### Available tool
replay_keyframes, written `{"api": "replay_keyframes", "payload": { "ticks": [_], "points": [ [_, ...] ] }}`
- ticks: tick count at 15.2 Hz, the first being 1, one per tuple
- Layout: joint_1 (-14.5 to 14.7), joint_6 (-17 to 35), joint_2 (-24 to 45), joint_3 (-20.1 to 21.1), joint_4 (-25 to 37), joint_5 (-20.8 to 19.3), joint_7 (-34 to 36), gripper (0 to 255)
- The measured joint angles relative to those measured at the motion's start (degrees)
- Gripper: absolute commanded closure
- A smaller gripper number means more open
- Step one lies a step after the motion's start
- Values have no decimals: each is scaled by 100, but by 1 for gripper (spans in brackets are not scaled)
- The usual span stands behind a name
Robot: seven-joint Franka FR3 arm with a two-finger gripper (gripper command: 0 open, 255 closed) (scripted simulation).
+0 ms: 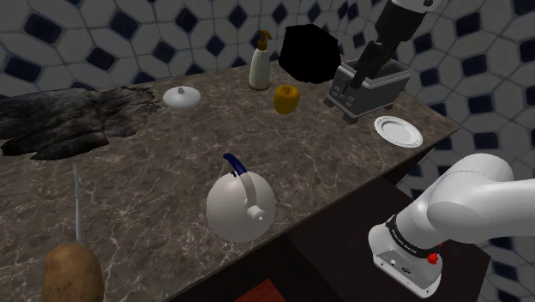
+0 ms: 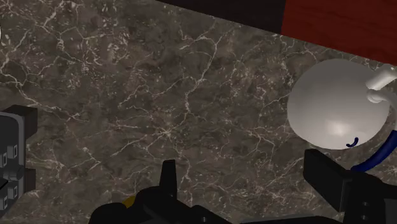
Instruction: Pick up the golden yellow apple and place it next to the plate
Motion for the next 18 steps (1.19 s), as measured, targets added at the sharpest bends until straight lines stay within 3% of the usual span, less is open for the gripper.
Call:
{"api": "replay_keyframes", "payload": {
  "ticks": [3, 11, 18],
  "points": [
    [-16, 216, 198, -11, -4, -59, -63, 0],
    [-131, 1600, 1424, -79, -17, -423, -393, 0],
    [-232, 2632, 2822, -107, 512, -752, -550, 0]
  ]
}}
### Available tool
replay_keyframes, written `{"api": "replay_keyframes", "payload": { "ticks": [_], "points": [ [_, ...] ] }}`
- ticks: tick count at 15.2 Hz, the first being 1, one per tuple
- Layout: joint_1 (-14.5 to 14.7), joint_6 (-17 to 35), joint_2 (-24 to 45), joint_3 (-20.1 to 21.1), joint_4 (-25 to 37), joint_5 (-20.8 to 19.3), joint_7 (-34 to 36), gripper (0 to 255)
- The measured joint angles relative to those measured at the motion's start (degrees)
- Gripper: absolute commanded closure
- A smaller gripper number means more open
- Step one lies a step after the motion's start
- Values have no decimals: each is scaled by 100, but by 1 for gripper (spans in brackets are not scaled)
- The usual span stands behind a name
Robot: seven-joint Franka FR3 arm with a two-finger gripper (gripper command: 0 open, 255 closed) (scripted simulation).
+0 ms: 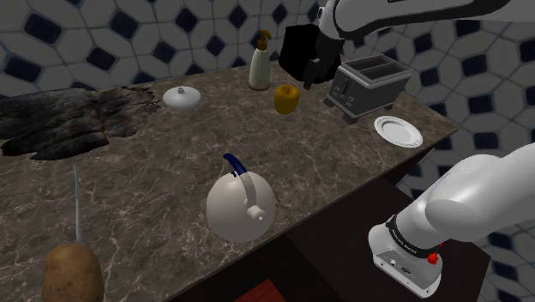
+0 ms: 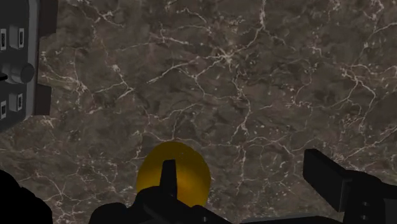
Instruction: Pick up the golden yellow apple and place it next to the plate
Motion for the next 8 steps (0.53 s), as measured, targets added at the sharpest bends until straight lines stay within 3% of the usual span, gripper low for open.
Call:
{"api": "replay_keyframes", "payload": {
  "ticks": [8],
  "points": [
    [-110, 865, 1730, -54, 1063, -408, -101, 0]
  ]
}}
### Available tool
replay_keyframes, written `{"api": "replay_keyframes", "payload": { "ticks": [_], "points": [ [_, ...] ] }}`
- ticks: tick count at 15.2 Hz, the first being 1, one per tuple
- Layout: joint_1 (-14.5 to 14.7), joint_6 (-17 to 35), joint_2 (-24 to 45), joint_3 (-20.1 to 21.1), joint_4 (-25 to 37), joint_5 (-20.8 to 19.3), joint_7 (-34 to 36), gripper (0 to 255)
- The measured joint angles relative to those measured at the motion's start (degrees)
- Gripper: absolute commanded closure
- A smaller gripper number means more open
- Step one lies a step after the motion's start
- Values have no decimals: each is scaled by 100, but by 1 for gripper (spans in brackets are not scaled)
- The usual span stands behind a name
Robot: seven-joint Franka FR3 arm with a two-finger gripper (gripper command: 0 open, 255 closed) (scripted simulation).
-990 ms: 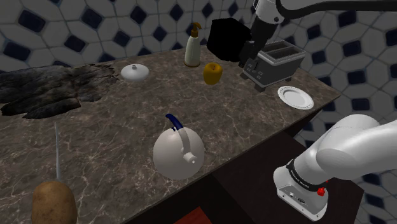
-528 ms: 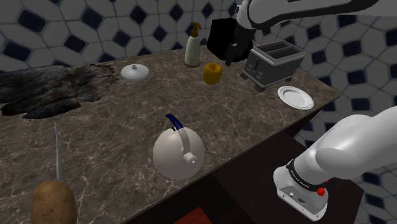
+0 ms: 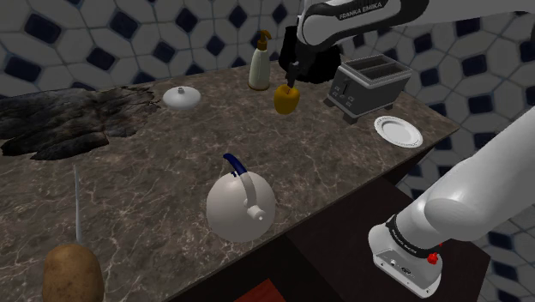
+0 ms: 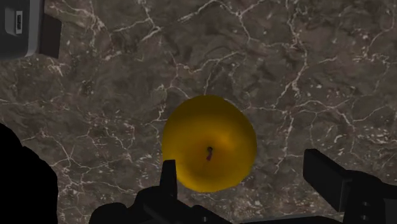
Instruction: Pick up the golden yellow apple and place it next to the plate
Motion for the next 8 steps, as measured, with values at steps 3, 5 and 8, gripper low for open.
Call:
{"api": "replay_keyframes", "payload": {
  "ticks": [3, 5, 8],
  "points": [
    [-19, 158, 480, -21, 372, -109, -15, 0],
    [-27, 279, 616, -30, 395, -132, -13, 0],
    [-38, 464, 749, -42, 347, -153, -4, 0]
  ]
}}
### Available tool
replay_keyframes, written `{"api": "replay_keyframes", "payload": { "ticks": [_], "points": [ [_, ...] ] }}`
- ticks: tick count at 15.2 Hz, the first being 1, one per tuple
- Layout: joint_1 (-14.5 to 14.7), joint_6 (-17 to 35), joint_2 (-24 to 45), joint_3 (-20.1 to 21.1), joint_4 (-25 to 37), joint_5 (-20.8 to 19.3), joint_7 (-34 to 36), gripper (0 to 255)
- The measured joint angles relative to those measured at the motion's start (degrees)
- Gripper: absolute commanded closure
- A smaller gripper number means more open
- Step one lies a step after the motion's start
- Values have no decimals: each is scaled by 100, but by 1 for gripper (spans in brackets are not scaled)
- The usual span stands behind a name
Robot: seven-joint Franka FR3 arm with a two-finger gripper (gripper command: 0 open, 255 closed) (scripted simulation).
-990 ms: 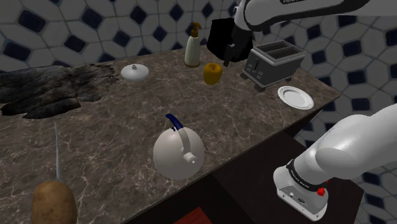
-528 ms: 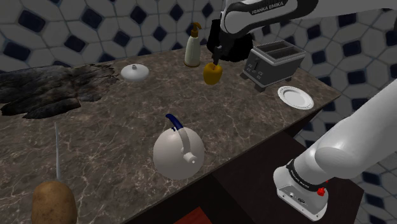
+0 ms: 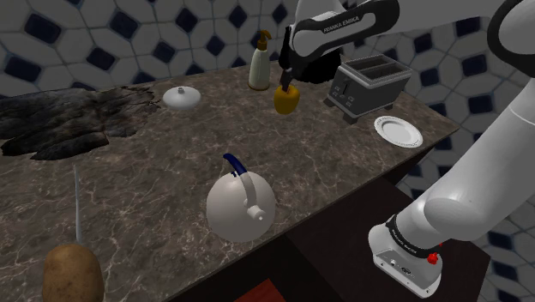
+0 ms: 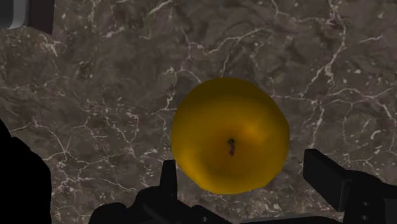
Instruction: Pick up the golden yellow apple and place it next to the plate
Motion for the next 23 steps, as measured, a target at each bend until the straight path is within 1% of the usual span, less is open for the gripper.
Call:
{"api": "replay_keyframes", "payload": {
  "ticks": [3, 8, 9, 19, 23],
  "points": [
    [-10, 140, 116, -10, -23, -12, 5, 0],
    [-10, 164, 141, -11, -19, -15, 8, 0],
    [-10, 164, 141, -11, -19, -15, 8, 255],
    [-10, 164, 140, -11, -18, -15, 8, 255],
    [-7, -43, 58, -3, 106, 10, -24, 255]
  ]
}}
